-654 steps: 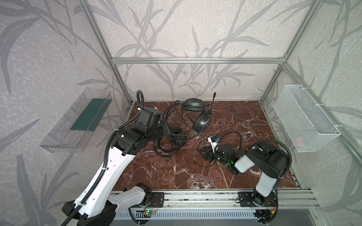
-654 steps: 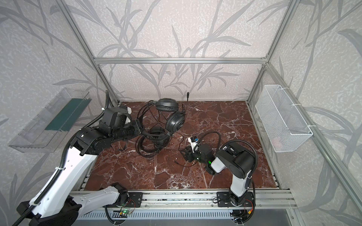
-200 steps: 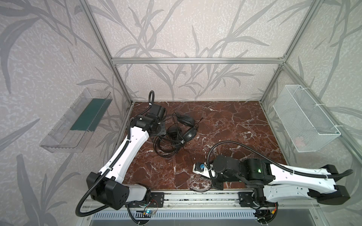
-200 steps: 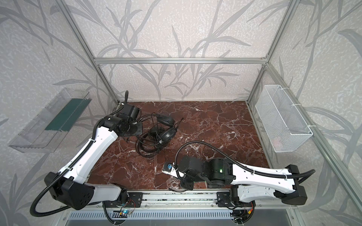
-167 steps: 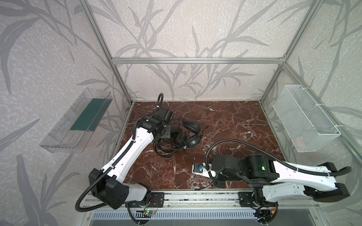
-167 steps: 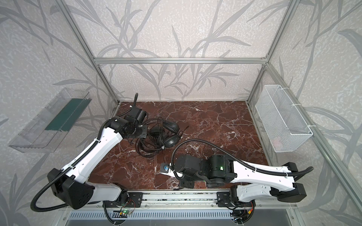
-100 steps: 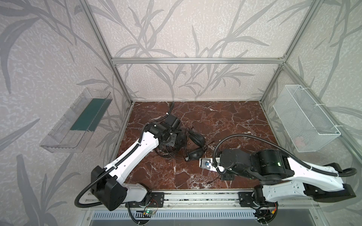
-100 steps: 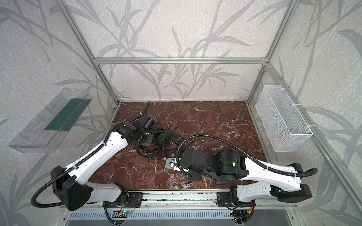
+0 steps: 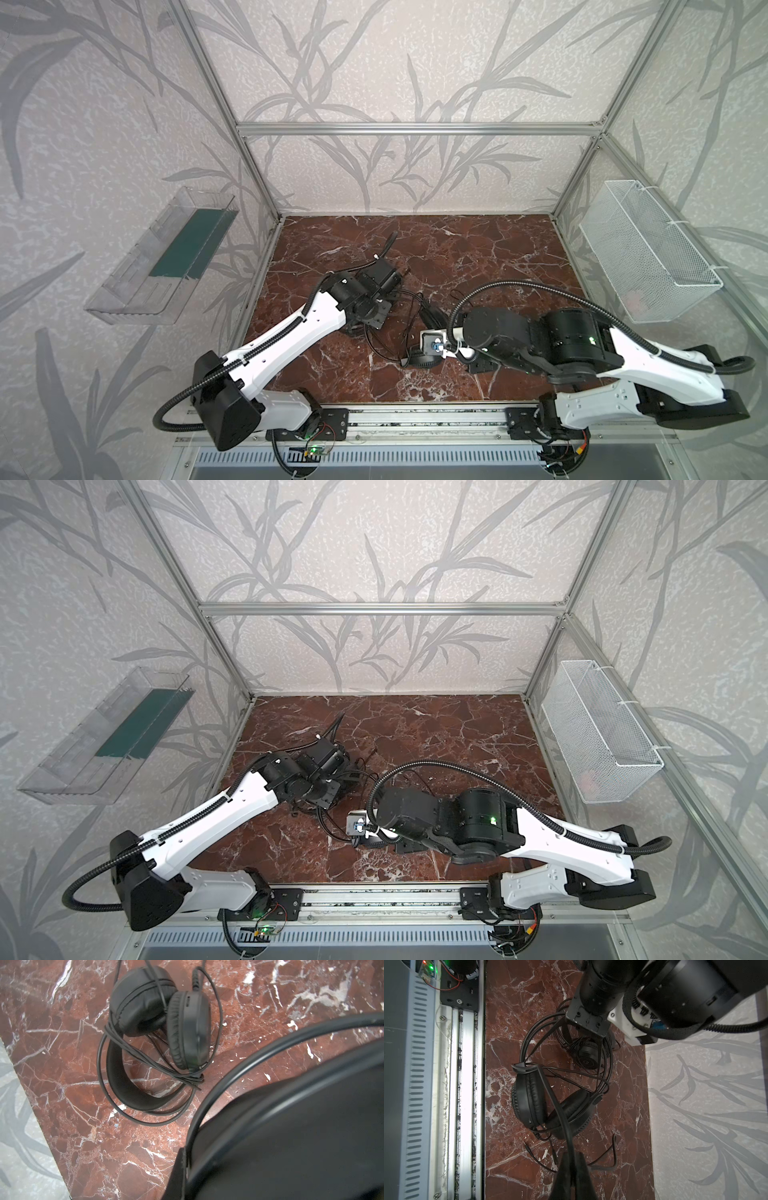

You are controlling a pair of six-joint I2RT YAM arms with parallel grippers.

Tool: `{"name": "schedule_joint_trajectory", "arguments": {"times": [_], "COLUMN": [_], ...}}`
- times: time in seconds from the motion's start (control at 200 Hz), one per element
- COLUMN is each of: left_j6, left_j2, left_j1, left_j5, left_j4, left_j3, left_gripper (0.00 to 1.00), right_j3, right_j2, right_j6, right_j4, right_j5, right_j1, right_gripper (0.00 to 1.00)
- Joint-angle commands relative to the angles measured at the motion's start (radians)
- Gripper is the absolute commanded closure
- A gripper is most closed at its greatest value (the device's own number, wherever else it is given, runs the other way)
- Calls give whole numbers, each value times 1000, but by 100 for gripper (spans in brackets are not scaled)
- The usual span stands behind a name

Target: Wrap the headphones

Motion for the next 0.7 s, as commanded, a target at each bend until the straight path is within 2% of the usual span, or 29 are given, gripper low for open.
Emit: {"name": "schedule_joint_trajectory", "arguments": {"times": [0.0,0.12,0.31,0.42,0.575,0.695], "left_j6": [16,18,15,12,-11,-20], "left_j2": [-30,-34,-64,-93,-107,-118], "left_j1": [-41,-87,-127,-147,-165,-182], "left_j5": [29,31,55,76,112,138], "left_j4": [14,17,22,32,49,64], "left_j3": [-3,-14,-7,-9,-20,-24], "left_gripper": [100,100,100,100,100,100], "right_j3": [37,37,32,35,57,32], "right_j2": [-16,-16,21,22,67,81], "right_j6": [-42,-47,-66,-33,-9,-9], "right_j4": [79,153,224,267,272,311], "right_j5": [-27,-103,-139,-229,-248,-220], "right_j1": [-65,-138,-218,-306,-314,-317], "right_gripper": [100,100,100,100,100,100]}}
